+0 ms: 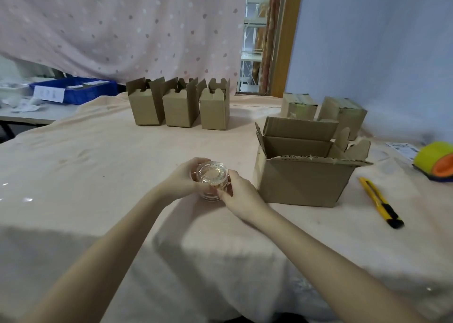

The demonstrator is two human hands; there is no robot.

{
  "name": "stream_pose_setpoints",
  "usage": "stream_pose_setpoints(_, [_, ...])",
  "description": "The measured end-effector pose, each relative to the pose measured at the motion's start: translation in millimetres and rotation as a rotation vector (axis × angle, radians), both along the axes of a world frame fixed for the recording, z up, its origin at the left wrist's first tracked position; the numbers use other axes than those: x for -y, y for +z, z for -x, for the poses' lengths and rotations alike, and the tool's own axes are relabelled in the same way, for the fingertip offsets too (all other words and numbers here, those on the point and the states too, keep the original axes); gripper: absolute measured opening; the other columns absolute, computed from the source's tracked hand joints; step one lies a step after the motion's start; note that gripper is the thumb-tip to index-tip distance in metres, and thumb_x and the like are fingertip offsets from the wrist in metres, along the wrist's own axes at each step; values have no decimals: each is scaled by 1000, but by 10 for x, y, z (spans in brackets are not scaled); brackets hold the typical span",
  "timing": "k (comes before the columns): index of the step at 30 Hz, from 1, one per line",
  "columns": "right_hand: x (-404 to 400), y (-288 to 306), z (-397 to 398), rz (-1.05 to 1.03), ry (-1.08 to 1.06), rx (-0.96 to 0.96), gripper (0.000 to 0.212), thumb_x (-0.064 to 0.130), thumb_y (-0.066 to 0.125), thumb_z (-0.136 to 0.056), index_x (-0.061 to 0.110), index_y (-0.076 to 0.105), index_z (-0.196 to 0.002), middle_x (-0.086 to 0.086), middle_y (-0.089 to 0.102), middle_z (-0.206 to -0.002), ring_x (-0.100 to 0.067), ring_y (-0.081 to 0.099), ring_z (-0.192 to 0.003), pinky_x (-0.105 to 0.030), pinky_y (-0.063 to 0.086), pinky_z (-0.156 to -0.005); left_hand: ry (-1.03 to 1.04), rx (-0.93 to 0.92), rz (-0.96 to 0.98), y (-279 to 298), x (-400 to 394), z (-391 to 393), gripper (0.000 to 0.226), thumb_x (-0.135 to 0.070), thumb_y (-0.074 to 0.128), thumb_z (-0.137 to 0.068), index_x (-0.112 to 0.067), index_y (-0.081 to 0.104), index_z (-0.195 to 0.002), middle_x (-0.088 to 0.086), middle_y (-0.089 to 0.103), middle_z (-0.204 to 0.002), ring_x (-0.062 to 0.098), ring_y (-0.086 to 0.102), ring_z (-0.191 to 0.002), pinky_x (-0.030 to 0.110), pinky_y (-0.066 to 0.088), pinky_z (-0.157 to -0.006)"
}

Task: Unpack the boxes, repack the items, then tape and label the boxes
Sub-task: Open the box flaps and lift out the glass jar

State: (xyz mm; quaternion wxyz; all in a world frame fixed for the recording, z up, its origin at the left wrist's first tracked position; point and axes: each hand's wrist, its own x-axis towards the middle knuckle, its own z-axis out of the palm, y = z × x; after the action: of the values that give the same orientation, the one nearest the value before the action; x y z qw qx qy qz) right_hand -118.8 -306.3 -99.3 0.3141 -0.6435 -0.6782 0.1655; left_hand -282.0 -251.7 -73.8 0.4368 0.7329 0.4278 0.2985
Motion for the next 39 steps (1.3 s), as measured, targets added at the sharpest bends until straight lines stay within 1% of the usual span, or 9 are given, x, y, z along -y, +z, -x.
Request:
stream_pose_setpoints(6, [-27,-15,-4,-7,10,47,39,33,61,-91,6,50,-116,-12,63,-115,-31,58,-105,-44,47,-85,10,7,2,-45,-18,-12,95,-35,79,-36,-18,53,-126,-1,63,-118,12,61,-108,28,50,-92])
stream_pose_setpoints(11, [47,69,15,0,0,106,33,28,58,-90,6,50,-113,-13,57,-118,-31,53,-111,-43,44,-89,-20,-17,-1,-17,8,-14,105,-13,83,-61,-23,25,-149,2,49,-137,13,53,-120,22,42,-95])
stream_pose_setpoints(16, [425,240,-80,-192,-16,103,38,23,55,-93,8,49,-128,-8,54,-127,-24,52,-116,-38,43,-93,44,-57,-267,108,159,-143,89,-10,78,-76,-21,29,-149,-3,41,-144,2,35,-130,8,27,-97])
stream_pose_setpoints(20, [782,333,-328,-341,-79,209,19,19,56,-90,14,61,-107,1,62,-100,-20,59,-92,-36,46,-74,58,-18,-394,235,356,-391,71,-11,74,-81,-17,39,-142,-3,48,-133,3,45,-116,4,35,-91])
stream_pose_setpoints(23, [983,320,-609,-330,-200,277,5,21,59,-88,16,62,-88,3,62,-83,-23,60,-79,-32,42,-63,36,-48,-355,279,446,-618,71,-18,74,-82,-18,38,-143,0,49,-133,10,50,-117,14,41,-91])
stream_pose_setpoints(30, [1227,224,-1382,-258,-575,182,23,31,65,-87,15,53,-76,2,56,-69,-23,58,-71,-33,38,-56,-15,-120,-260,158,581,-992,80,-27,75,-80,-17,31,-146,6,45,-140,17,51,-118,27,46,-94])
stream_pose_setpoints(35, [1095,205,-1663,-209,-592,49,49,35,74,-79,2,51,-108,-14,56,-107,-32,57,-100,-39,46,-77,22,-117,-254,106,575,-1078,78,-28,75,-80,-20,32,-145,4,52,-133,18,55,-111,39,50,-93])
stream_pose_setpoints(37, [1023,190,-1704,-147,-538,-14,72,51,73,-72,7,48,-123,-9,57,-118,-28,55,-110,-43,47,-90,26,-89,-245,97,567,-1097,74,-25,74,-81,-22,34,-143,3,55,-128,17,58,-107,38,51,-90])
stream_pose_setpoints(39, [963,185,-1715,-131,-473,-112,70,52,71,-73,13,48,-126,2,57,-115,-21,55,-110,-34,47,-91,25,-72,-257,96,570,-1120,67,-21,70,-84,-21,35,-142,0,56,-121,14,59,-99,30,51,-84])
